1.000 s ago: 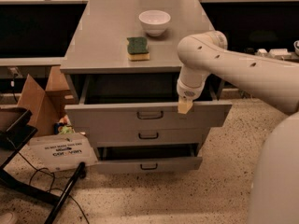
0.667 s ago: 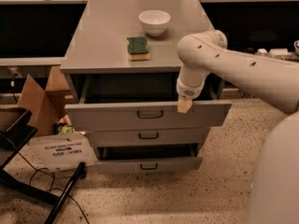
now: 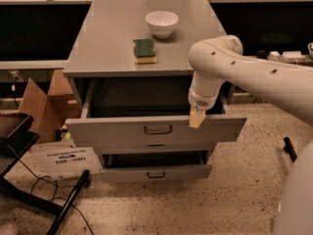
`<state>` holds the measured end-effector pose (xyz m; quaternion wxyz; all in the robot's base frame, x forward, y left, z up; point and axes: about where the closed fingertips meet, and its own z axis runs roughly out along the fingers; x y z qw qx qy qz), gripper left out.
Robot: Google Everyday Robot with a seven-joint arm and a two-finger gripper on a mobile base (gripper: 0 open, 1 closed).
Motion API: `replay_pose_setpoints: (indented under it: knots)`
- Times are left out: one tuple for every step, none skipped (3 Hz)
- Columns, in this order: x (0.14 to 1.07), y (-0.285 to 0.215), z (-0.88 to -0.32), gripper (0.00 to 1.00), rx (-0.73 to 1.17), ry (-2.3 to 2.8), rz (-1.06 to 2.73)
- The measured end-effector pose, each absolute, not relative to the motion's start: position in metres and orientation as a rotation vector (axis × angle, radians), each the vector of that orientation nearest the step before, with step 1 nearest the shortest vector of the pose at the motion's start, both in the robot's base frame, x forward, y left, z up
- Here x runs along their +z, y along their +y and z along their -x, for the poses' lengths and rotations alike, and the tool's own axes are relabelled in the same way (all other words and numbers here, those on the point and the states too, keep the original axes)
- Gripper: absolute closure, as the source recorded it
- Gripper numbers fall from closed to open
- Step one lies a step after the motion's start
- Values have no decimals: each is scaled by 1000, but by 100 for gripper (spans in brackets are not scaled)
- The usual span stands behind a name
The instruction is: Open top drawer
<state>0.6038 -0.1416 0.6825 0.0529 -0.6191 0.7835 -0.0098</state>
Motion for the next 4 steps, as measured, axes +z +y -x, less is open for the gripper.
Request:
replay_pose_setpoints:
  knots:
    - [684, -148, -581, 100, -12, 2444, 1849]
    - [686, -148, -569, 100, 6, 2473, 1832]
    - [688, -153, -546, 100, 23, 2530, 1798]
    - [688, -151, -536, 100, 42, 2550, 1786]
